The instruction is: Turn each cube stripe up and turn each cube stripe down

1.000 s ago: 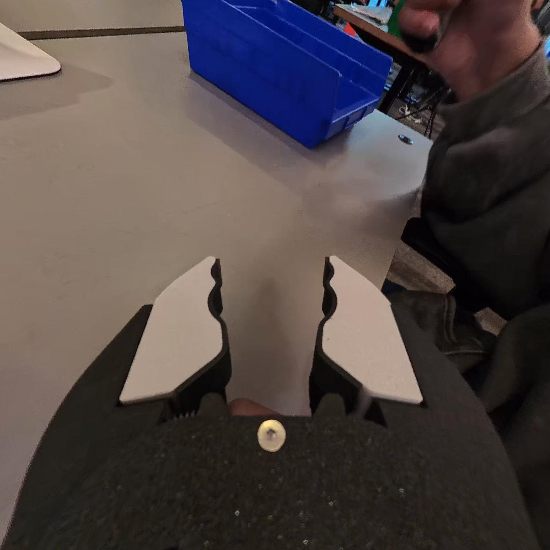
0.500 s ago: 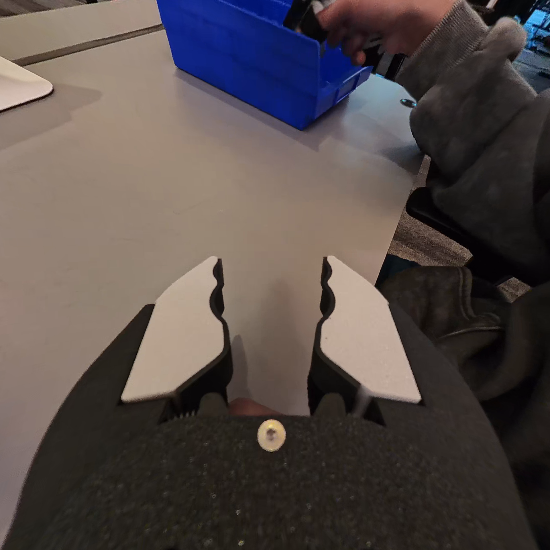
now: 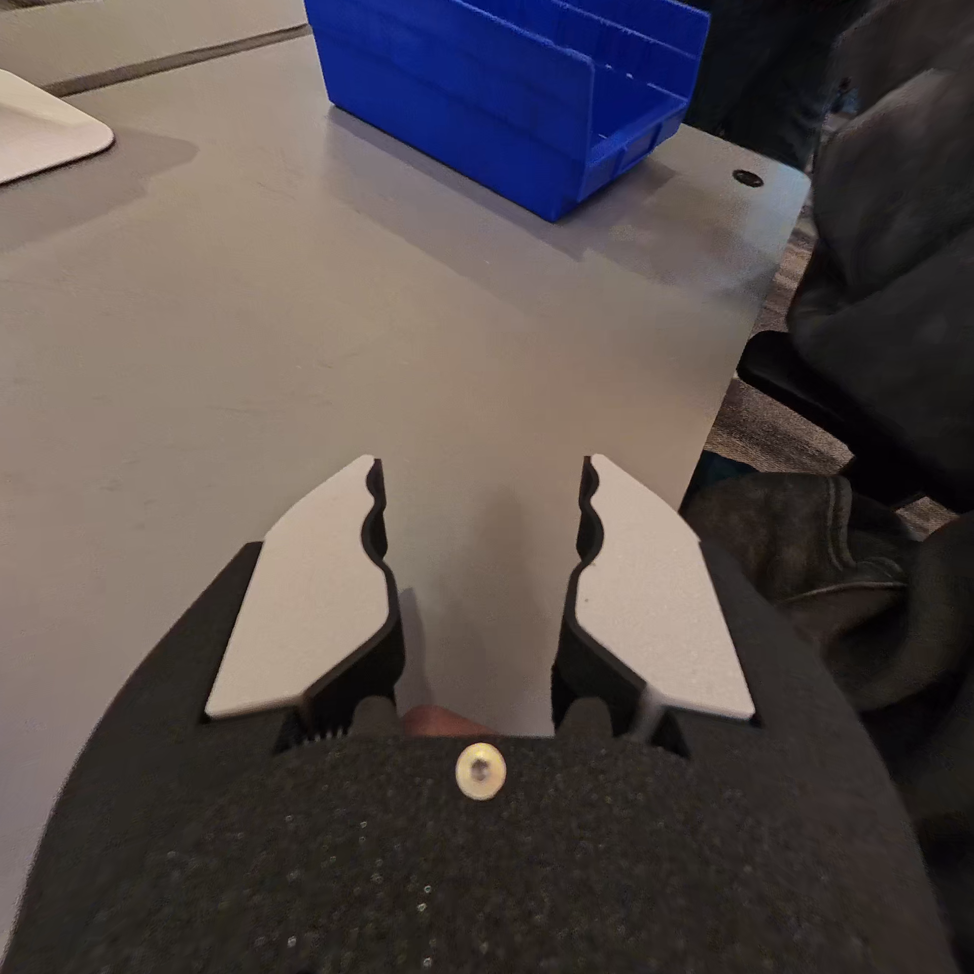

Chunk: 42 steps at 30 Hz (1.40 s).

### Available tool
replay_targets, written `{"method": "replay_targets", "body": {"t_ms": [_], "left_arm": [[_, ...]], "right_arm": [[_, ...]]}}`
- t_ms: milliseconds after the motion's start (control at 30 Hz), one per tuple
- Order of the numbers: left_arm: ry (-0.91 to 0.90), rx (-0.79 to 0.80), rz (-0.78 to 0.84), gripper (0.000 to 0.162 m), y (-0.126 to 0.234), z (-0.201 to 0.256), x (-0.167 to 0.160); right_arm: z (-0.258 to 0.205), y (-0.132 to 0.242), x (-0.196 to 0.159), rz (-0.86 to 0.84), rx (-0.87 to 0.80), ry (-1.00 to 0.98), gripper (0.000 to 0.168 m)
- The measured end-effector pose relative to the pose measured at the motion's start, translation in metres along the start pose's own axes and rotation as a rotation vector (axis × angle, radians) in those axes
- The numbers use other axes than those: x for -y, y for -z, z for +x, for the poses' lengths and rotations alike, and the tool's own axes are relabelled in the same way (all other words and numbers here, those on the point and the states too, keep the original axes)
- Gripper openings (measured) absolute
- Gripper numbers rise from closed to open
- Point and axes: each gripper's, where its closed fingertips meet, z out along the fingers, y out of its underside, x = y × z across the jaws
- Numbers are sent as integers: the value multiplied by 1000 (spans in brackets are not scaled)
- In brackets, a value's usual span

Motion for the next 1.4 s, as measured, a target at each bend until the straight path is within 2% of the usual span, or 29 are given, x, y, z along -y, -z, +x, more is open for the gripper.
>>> {"method": "replay_targets", "body": {"t_ms": [67, 133, 233, 300, 367, 400, 467, 533, 633, 733, 800, 867, 933, 1067, 1233, 1400], "left_arm": [[2, 3, -2, 69, 0, -1, -1], [17, 2, -13, 69, -2, -2, -3], [36, 13, -25, 70, -3, -5, -6], [52, 21, -24, 70, -3, -8, -6], [69, 12, -8, 71, 0, -8, -2], [72, -28, 24, 73, 3, -2, 4], [72, -123, 97, 72, 18, 12, 23], [33, -146, 160, 74, 48, 13, 49], [-55, 42, 187, 66, 105, -33, 87], [-178, 248, 69, 59, 148, -103, 107], [-294, 368, -111, 58, 158, -161, 101], [-346, 401, -337, 61, 155, -218, 79], [-380, 365, -519, 61, 146, -264, 54], [-441, 228, -730, 59, 121, -322, 18], [-393, 163, -890, 65, 95, -379, -5], [-345, 92, -882, 64, 66, -399, -16]], "right_arm": [[-38, 51, 39, 287, 97, 71, 55], [-98, 86, 54, 531, 291, 110, 53], [-202, 97, 19, 705, 673, 115, 56], [-253, 78, -24, 703, 813, 110, 53], [-288, 47, -56, 589, 828, 178, 58], [-300, 38, -67, 517, 833, 228, 58], [-319, 36, -73, 481, 871, 261, 58], [-330, 38, -76, 475, 904, 269, 57], [-329, 32, -86, 448, 882, 302, 56], [-322, 32, -88, 433, 901, 270, 55], [-317, 34, -85, 432, 912, 236, 54], [-312, 34, -82, 431, 923, 206, 53], [-308, 33, -80, 422, 933, 179, 53], [-303, 24, -83, 402, 924, 167, 53], [-302, 12, -87, 350, 936, 131, 53], [-311, 8, -92, 318, 945, 170, 52]]}}
